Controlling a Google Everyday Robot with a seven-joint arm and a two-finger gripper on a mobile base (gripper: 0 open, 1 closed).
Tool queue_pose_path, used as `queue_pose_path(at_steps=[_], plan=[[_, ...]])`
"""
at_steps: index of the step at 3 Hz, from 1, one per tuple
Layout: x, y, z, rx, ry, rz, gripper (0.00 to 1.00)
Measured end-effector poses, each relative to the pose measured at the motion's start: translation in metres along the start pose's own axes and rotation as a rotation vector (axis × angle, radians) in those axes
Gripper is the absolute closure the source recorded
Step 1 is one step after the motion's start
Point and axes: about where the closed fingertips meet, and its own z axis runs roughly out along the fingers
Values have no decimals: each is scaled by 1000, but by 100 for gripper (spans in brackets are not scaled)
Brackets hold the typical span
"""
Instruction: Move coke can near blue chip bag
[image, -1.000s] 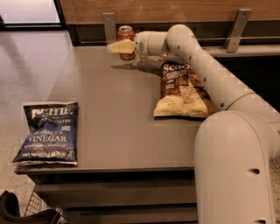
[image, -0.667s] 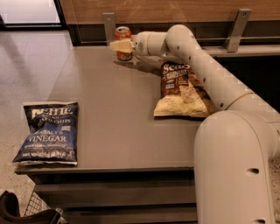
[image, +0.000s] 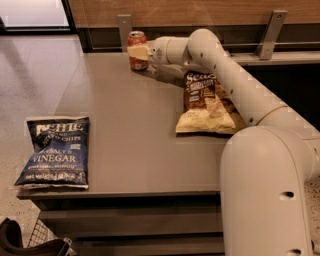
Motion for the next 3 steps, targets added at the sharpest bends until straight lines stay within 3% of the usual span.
queue_pose_path(at_steps=[1, 3], plan=[[1, 1, 2, -3, 1, 1, 100], [-10, 2, -14, -13, 1, 0, 100]])
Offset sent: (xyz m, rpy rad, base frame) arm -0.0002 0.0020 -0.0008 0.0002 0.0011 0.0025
